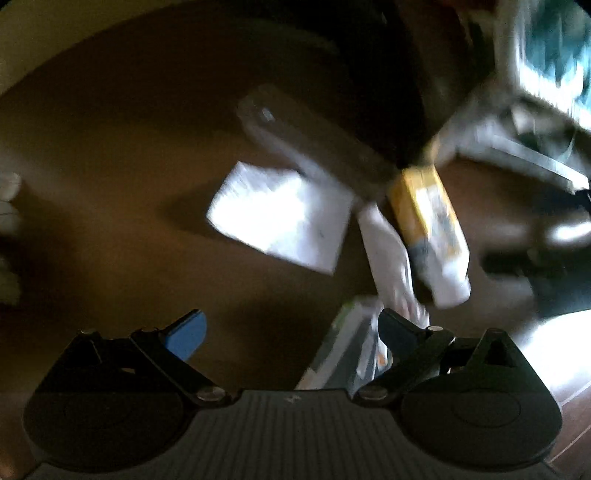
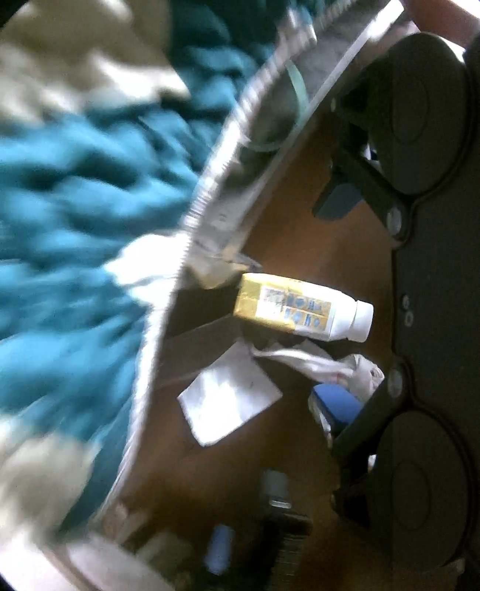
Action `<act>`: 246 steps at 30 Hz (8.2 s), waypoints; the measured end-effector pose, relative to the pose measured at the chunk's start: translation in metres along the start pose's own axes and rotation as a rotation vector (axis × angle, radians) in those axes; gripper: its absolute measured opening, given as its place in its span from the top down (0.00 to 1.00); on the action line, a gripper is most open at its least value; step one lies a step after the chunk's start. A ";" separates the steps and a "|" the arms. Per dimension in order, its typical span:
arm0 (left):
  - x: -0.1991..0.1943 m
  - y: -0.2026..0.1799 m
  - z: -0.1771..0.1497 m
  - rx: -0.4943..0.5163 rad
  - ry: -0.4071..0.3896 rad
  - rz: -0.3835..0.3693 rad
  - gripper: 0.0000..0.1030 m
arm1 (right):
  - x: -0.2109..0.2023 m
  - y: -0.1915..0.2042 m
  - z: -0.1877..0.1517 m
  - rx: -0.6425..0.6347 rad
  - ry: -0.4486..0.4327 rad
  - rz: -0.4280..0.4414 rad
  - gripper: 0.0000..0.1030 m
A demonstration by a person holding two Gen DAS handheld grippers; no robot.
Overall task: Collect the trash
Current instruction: 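Grasp the green-white plastic bag with the left tool while the right tool grasps the yellow juice carton, then carry the plastic bag and juice carton in both tools over the teal bin, then open both tools to drop the plastic bag and juice carton into the bin, then lower both open tools from the bin toward the floor trash, then grasp a white tissue with the left tool while the right tool grasps a white paper bag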
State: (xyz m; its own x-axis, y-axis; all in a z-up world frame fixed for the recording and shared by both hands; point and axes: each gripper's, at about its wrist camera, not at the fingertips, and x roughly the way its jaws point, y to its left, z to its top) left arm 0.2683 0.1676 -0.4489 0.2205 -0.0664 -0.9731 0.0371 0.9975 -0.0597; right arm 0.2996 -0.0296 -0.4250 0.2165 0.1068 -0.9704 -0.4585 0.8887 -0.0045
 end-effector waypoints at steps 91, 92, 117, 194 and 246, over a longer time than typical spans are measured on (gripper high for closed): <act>-0.591 -0.259 0.185 0.151 -0.775 -0.110 0.79 | -0.600 -0.146 0.049 0.242 -0.929 -0.172 0.53; -0.585 -0.260 0.189 0.148 -0.762 -0.104 0.79 | -0.594 -0.152 0.055 0.252 -0.916 -0.170 0.53; -0.489 -0.284 0.249 0.168 -0.574 -0.032 0.63 | -0.509 -0.211 0.099 0.315 -0.730 -0.097 0.46; -0.046 0.043 0.091 -0.279 -0.068 0.012 0.04 | -0.070 0.029 -0.018 -0.134 -0.025 0.058 0.15; -0.070 0.040 0.027 -0.231 -0.069 -0.048 0.87 | -0.051 0.067 -0.032 -0.215 0.097 0.094 0.96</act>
State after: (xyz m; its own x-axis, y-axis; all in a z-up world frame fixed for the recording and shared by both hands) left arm 0.2805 0.2114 -0.3768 0.2902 -0.1069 -0.9510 -0.1735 0.9714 -0.1621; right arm 0.2303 0.0107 -0.3831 0.0849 0.1319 -0.9876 -0.6475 0.7606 0.0460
